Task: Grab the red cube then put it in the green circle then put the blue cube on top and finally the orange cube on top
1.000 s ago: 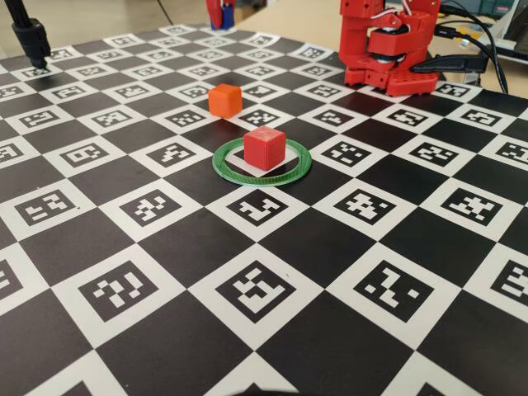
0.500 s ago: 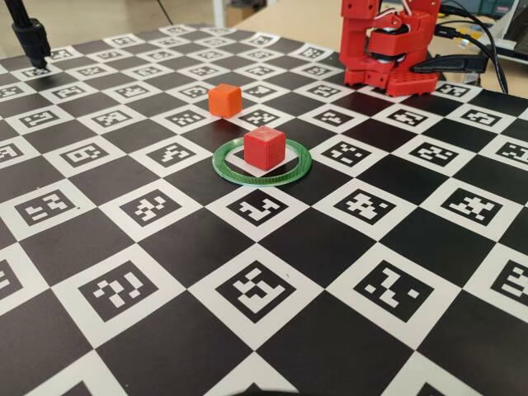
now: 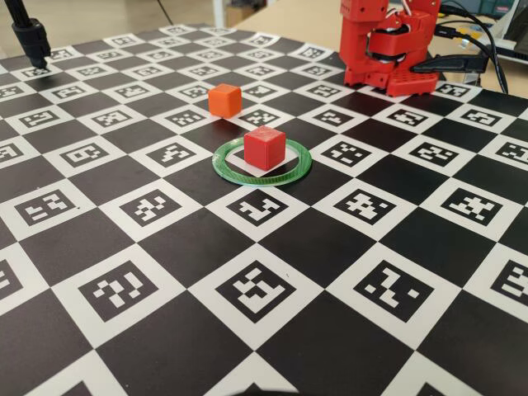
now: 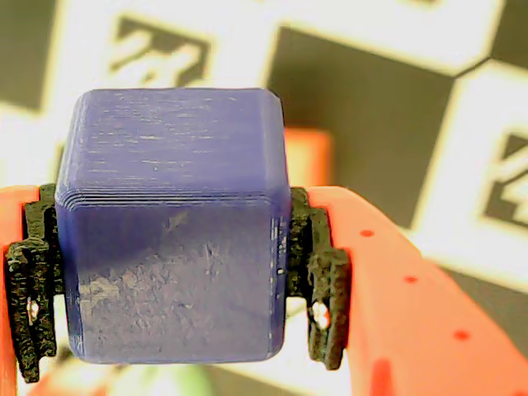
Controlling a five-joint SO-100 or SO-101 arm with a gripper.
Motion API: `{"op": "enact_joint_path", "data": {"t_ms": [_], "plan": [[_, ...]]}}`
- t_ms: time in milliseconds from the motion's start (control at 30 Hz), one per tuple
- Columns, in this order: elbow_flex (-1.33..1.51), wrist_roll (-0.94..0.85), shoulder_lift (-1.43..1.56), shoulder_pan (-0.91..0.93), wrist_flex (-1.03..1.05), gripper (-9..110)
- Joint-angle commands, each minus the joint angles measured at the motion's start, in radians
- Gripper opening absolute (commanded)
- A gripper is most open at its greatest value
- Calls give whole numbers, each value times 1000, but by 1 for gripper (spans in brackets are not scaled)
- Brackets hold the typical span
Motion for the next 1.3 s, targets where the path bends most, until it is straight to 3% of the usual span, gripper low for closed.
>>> {"op": "enact_joint_path", "data": {"t_ms": [0,400,767,1267], "plan": [[-18,164,75,-115,97,10],[37,572,-77,-400,95,10],[38,746,-206,-578,21,10],[94,873,-331,-643,-186,10]]}}
